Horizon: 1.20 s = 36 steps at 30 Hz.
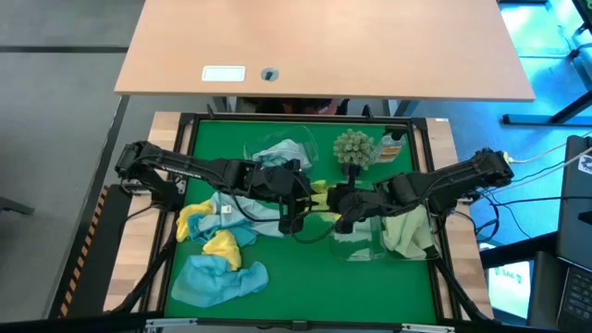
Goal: Sort microfiber towel by color & place in baskets
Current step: Put the green towel into the bottom right transparent bin
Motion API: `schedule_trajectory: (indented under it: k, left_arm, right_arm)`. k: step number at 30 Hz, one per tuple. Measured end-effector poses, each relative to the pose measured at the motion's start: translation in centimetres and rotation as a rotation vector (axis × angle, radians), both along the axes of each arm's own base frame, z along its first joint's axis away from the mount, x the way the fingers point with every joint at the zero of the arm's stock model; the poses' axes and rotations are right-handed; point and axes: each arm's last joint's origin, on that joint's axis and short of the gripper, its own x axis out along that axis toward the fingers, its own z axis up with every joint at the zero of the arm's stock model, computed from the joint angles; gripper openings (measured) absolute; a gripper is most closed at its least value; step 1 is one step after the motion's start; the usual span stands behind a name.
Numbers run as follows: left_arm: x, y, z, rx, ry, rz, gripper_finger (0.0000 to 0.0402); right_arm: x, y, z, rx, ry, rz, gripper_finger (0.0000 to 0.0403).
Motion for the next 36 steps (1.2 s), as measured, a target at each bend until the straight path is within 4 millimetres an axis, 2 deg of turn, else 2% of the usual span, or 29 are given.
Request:
schedule_trajectory:
  k: [6, 13, 20, 23, 29, 36]
  left_arm:
    - [-0.8, 0.1, 0.3, 0.005, 0.03, 0.001, 0.0124]
    - [-1.7, 0.3, -0.3, 0.021, 0.143, 0.001, 0.0125]
    - [-2.3, 0.4, -1.0, -0.006, 0.226, 0.034, 0.0125]
    - [-2.3, 0.2, -1.0, -0.006, 0.224, 0.028, 0.0125]
    - [-2.4, -0.4, -1.0, -0.004, 0.225, 0.014, 0.0125]
    - [-2.4, -0.8, -1.0, -0.002, 0.225, 0.0, 0.0125]
  right_arm:
    - [-1.9, -0.3, 3.3, 0.145, 0.102, -0.029, 0.0024]
    - [-4.0, -0.8, 5.1, 0.195, 0.226, -0.075, 0.0009]
    - [-6.8, -1.7, 5.3, 0.237, 0.341, -0.236, 0.002]
    - [-7.4, -1.7, 5.3, 0.282, 0.326, -0.249, 0.0012]
    - [-9.7, -0.6, 5.0, 0.324, 0.304, -0.289, 0.0016]
    - [-13.5, 0.0, 3.9, 0.381, 0.212, -0.427, 0.0012]
